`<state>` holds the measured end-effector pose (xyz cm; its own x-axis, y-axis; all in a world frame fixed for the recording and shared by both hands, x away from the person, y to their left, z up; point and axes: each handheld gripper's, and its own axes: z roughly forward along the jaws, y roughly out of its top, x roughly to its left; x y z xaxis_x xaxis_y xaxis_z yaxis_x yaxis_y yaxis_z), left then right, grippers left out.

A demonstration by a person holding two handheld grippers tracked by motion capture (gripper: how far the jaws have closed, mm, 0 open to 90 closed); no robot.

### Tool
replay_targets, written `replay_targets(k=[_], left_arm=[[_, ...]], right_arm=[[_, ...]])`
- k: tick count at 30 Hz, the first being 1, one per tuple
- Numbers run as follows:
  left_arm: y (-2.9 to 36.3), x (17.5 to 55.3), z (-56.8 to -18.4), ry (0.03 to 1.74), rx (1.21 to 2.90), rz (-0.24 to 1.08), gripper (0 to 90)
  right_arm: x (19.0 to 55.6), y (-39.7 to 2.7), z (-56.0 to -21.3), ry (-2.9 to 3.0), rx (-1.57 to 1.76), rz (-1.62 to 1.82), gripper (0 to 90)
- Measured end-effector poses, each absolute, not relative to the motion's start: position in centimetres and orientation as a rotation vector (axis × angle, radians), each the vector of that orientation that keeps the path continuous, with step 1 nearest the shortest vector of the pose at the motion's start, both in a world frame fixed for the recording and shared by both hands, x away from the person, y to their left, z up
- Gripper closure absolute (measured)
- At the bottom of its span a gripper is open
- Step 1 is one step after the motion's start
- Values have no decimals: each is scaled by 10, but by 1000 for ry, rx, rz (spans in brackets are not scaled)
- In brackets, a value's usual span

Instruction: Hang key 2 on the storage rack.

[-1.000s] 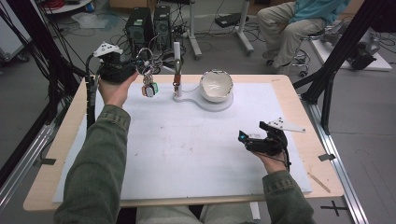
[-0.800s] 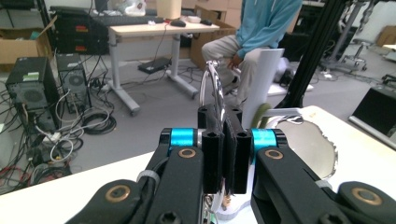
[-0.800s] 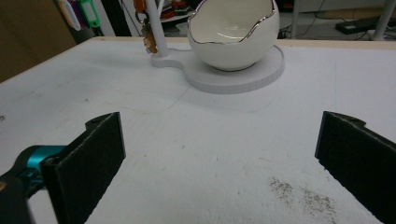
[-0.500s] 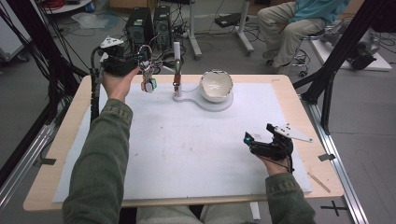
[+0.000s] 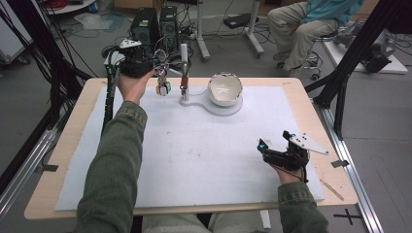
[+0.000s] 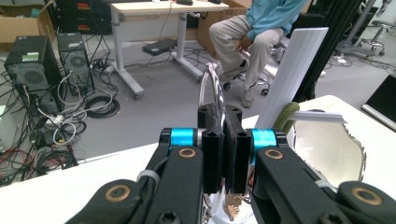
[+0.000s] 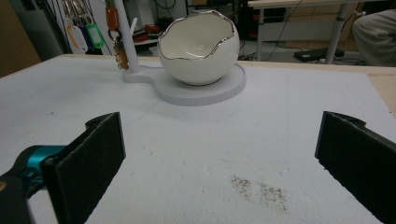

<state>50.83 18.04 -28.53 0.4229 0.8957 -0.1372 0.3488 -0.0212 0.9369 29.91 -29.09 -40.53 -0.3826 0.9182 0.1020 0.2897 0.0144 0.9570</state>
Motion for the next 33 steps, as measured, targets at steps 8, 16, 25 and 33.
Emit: replay_targets(k=[8, 16, 25, 33], left_arm=[[174, 512, -292, 1132, 1614, 616, 867], [163, 512, -298, 1148, 1619, 583, 867], [153, 511, -306, 1139, 1632, 564, 867], [146, 510, -312, 1126, 1658, 557, 867]], right_arm=[[297, -294, -405, 1695, 1241, 1394, 7], [297, -295, -404, 1680, 1236, 1395, 8], [296, -295, -404, 1680, 1241, 1396, 8], [296, -295, -404, 1671, 1247, 1397, 8]])
